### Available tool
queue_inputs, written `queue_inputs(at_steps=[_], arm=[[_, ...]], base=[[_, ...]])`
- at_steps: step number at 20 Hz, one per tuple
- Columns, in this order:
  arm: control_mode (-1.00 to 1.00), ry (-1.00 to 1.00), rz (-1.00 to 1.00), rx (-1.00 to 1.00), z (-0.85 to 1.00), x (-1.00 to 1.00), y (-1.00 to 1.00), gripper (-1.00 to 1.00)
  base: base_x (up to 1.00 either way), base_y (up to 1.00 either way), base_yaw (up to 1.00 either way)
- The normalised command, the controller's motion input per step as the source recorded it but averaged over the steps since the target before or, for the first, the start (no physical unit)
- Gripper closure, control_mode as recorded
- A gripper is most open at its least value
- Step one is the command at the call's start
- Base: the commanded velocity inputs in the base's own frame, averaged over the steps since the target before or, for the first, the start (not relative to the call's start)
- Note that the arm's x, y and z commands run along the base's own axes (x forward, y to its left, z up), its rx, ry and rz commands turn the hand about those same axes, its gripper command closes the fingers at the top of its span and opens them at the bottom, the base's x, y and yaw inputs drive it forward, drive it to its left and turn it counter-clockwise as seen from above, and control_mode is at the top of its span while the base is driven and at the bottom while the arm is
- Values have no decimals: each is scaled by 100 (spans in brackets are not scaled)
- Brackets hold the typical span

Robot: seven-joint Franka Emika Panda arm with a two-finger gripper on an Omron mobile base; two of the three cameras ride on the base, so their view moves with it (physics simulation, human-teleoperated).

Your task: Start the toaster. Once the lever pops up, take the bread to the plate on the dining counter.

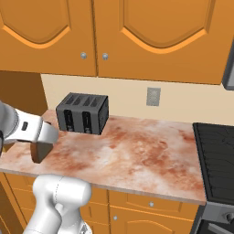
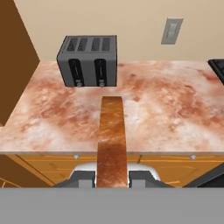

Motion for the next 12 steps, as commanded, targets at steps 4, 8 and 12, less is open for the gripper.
queue_inputs(at_steps=[4,8,12], arm=[[-100,0,0,0,0,0,-10,100],[-100,1,0,0,0,0,-7,100],[-100,0,0,0,0,0,-1,100]], base=[[0,0,0],[0,0,0],[0,0,0]])
